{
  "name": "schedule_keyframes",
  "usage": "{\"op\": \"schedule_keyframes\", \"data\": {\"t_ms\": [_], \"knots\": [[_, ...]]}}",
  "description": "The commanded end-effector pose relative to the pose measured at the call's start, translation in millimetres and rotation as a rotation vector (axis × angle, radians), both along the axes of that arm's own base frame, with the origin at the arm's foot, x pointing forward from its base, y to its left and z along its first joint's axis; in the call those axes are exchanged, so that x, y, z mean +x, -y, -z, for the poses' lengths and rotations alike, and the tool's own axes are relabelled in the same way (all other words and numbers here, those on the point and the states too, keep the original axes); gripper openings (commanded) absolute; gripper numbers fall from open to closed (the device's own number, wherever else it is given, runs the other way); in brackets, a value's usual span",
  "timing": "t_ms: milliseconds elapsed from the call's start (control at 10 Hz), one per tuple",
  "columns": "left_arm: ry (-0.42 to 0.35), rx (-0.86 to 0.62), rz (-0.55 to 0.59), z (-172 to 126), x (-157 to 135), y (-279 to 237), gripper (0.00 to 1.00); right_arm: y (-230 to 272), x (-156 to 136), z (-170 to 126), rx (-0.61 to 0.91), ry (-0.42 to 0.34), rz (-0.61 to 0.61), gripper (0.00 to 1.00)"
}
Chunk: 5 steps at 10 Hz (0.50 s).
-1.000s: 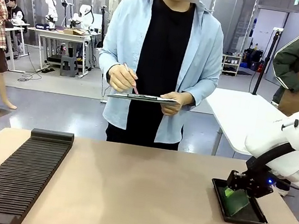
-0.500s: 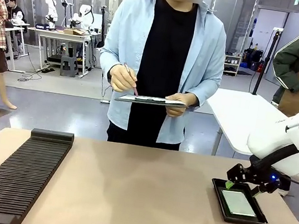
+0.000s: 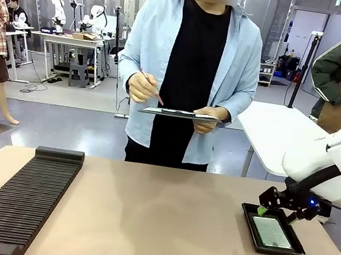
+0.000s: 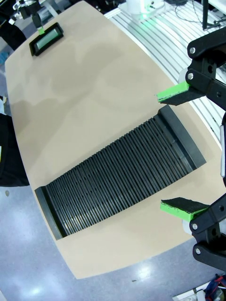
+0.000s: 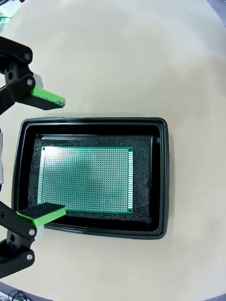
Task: Inspect the PCB.
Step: Place the Blank PCB in the ESD tray.
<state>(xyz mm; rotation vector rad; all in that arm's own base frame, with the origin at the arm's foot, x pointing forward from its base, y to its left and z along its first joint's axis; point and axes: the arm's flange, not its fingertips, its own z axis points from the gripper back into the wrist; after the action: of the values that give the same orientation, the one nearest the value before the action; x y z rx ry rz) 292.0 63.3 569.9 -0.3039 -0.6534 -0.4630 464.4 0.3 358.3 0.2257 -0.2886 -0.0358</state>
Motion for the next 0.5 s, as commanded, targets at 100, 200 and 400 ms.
{"op": "schedule_keyframes", "data": {"t_ms": [100, 200, 400], "knots": [[-0.018, 0.009, -0.017, -0.5, -0.7, 1.3, 1.0, 0.0, 0.9, -0.9, 0.006, 0.004, 0.0, 1.0], [-0.018, 0.009, -0.017, -0.5, -0.7, 1.3, 1.0, 0.0, 0.9, -0.9, 0.006, 0.004, 0.0, 1.0], [-0.018, 0.009, -0.017, -0.5, -0.7, 1.3, 1.0, 0.0, 0.9, -0.9, 0.006, 0.004, 0.0, 1.0]]}}
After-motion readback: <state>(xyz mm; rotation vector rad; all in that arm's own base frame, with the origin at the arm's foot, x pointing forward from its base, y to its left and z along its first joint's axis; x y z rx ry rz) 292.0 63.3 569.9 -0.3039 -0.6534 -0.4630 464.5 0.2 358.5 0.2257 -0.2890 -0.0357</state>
